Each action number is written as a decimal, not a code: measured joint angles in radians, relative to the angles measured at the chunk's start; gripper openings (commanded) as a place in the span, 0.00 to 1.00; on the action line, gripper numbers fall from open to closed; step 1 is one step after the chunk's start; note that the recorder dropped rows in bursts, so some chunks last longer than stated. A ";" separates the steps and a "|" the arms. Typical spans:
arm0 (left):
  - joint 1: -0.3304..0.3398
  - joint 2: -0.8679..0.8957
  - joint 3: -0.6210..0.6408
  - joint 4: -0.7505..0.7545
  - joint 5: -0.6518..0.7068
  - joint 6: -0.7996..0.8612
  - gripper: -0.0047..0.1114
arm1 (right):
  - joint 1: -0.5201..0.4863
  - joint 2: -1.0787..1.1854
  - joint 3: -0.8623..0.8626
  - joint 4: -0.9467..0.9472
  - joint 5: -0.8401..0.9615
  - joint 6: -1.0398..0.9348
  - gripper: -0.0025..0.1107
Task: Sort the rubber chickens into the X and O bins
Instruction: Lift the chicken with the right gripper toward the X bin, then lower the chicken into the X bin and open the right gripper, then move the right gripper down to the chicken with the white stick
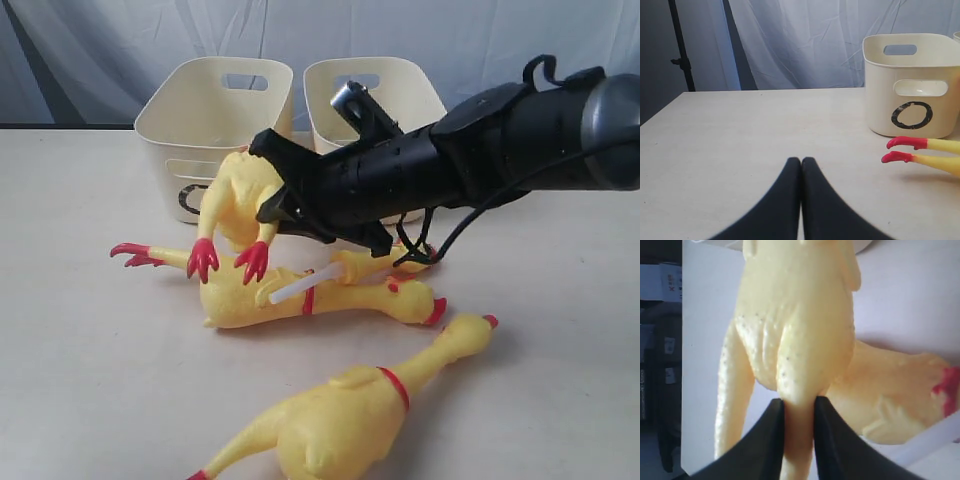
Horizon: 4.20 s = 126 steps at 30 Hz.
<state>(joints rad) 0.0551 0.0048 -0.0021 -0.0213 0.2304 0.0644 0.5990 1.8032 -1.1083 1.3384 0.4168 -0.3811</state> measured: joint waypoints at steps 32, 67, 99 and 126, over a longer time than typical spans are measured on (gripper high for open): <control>0.000 0.000 0.000 0.000 0.000 0.000 0.04 | 0.003 0.024 -0.100 -0.518 -0.890 -0.114 0.01; 0.000 0.000 0.000 0.000 0.000 0.000 0.04 | 0.003 0.294 -0.268 -0.331 -0.978 -0.424 0.01; 0.000 0.000 0.000 0.000 0.000 0.000 0.04 | 0.003 0.295 -0.268 -0.226 -0.945 -0.401 0.68; 0.000 0.000 0.000 0.000 0.000 0.000 0.04 | 0.003 -0.015 -0.268 -0.391 -0.220 -0.575 0.69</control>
<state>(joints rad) 0.0551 0.0048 -0.0021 -0.0213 0.2304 0.0644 0.6020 1.7884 -1.3766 0.9470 0.1968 -0.9563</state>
